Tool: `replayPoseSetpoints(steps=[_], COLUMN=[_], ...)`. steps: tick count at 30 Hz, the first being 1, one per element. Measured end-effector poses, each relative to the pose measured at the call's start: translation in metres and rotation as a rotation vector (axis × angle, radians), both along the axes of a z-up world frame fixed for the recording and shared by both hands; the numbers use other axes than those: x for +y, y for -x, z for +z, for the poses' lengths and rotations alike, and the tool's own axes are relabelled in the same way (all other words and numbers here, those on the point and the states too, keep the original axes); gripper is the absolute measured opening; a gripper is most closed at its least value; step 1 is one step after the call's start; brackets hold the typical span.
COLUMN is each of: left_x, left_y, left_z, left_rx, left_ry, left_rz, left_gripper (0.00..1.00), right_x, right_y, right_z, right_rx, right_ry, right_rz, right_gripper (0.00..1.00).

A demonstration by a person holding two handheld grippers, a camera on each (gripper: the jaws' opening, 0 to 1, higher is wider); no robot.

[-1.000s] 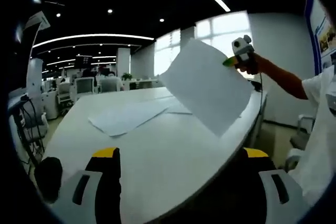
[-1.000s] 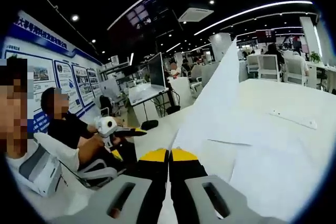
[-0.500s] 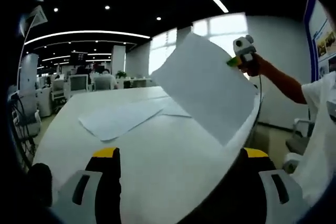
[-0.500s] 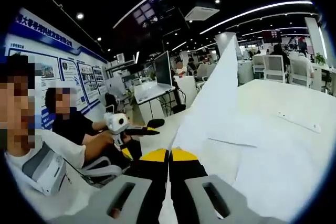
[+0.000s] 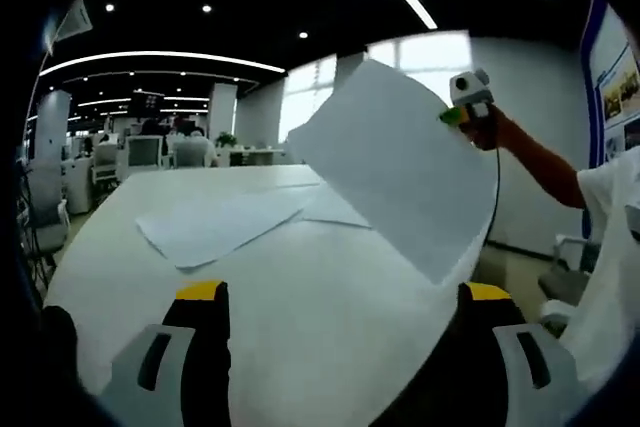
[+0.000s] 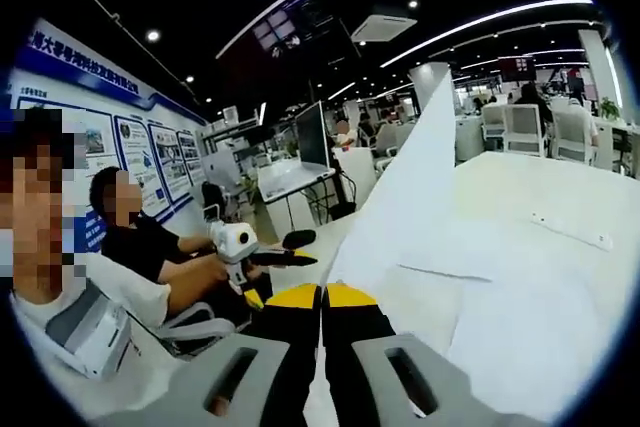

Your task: Organize the stack of printing papers by aligning and flattening the scattered papers on the table

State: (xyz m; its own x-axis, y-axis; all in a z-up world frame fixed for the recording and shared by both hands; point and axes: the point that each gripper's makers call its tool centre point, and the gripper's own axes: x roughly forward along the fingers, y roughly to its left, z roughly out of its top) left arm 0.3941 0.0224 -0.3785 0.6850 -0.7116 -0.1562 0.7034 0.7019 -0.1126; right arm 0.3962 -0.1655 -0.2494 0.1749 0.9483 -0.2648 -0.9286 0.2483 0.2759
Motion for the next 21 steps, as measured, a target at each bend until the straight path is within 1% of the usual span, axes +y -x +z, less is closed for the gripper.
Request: replayPoseSetpoints(steps=[5,10,13,17,19,21], left_x=[-0.006,-0.01,-0.011,-0.013,-0.017,-0.018], left_y=[-0.012,-0.027,-0.04,-0.055,-0.066,-0.076], left_z=[0.006,0.004,0.006,0.008,0.009,0.01], left_rx=[-0.018,-0.024,-0.032,-0.046,-0.05,-0.084], left_ry=[0.056,0.07,0.104,0.127,0.152,0.128], left_rz=[-0.008,-0.008,-0.002,-0.001,-0.003,0.012], left_gripper=[0.97,0.97,0.97,0.97,0.97,0.97], right_x=[0.001,0.002,0.002,0.0,-0.003,-0.004], right_y=[0.0,0.0,-0.001,-0.006,-0.01,-0.013], right_z=[0.001,0.0,-0.001,-0.001,0.0,0.001], right_rx=[-0.006,-0.006,-0.002,0.004,0.01,0.013], right_ry=[0.006,0.01,0.015,0.016,0.017,0.017], right_rz=[0.008,0.014,0.01,0.0,-0.011,-0.017], right_gripper=[0.0,0.0,0.0,0.0,0.0,0.0])
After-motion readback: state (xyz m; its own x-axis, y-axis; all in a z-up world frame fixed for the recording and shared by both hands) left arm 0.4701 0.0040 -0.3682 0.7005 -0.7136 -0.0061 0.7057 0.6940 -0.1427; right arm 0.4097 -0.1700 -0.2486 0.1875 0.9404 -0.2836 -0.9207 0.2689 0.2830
